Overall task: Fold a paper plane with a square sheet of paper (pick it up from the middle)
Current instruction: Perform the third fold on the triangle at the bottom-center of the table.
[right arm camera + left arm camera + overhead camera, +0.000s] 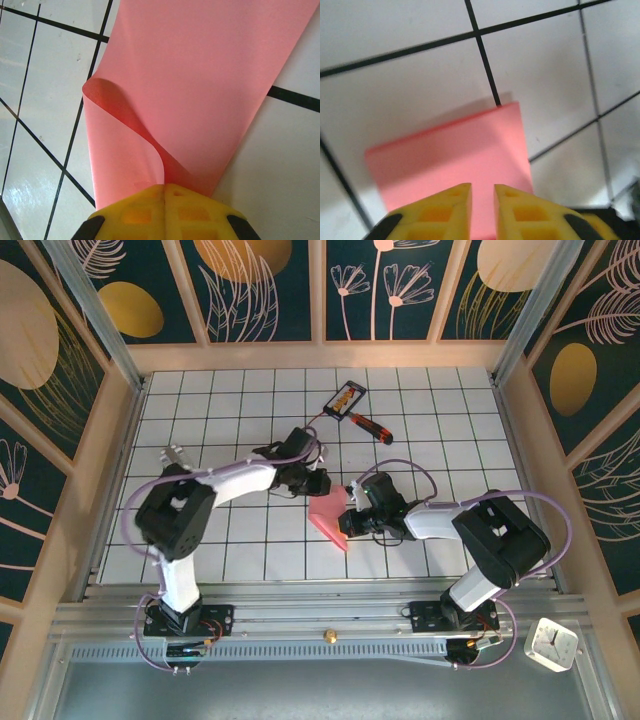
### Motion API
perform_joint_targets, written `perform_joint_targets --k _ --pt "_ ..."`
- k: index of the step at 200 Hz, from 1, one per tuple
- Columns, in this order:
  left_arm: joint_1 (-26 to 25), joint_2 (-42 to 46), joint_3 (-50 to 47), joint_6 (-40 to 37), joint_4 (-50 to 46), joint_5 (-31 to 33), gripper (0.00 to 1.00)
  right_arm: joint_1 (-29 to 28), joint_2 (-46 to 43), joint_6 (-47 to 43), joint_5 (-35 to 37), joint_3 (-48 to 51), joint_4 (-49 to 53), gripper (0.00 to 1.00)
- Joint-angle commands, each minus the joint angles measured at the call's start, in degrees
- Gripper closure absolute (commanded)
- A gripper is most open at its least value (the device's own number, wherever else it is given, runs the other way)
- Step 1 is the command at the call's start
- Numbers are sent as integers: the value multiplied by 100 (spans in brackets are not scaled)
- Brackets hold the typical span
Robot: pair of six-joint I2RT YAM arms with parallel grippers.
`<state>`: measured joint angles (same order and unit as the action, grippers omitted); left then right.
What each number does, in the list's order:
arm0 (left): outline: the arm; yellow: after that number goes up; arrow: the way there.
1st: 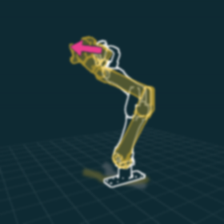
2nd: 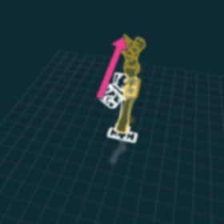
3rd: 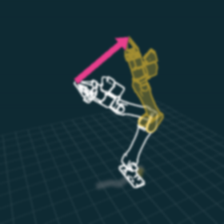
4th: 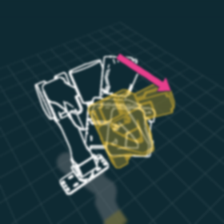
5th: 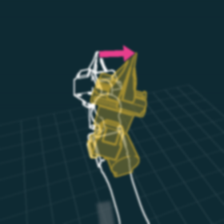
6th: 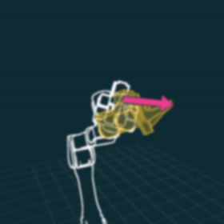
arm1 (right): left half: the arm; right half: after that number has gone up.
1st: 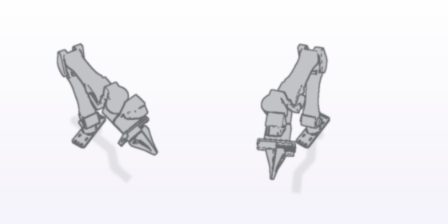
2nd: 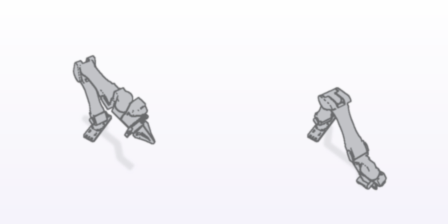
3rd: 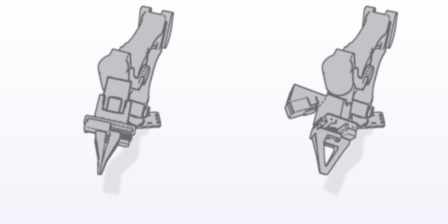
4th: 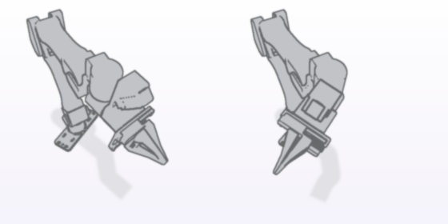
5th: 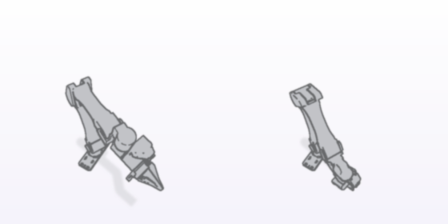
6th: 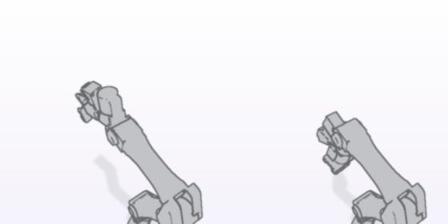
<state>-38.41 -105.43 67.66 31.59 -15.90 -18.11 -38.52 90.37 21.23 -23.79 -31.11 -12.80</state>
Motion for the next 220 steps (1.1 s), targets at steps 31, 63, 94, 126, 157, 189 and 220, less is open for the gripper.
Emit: perform_joint_targets --k 31,63,94,126,157,189,220 --pt "-373 814 -954 1086 729 -425 100 -103 102 68 322 228 427 100" --pt "-570 522 -1087 1279 911 -530 100 -110 96 83 340 237 410 100" --pt "-587 286 -1157 1240 974 -562 100 -131 99 91 347 246 383 100" --pt "-581 150 -1159 1095 896 -501 100 -143 96 114 366 241 387 100" --pt "-584 76 -1459 988 887 -528 100 -173 90 144 393 250 376 100" --pt "-588 1 -1510 850 825 -411 100 -233 106 196 401 274 355 100" --pt "-582 -59 -1519 779 799 -322 100 -278 95 221 435 316 374 100"
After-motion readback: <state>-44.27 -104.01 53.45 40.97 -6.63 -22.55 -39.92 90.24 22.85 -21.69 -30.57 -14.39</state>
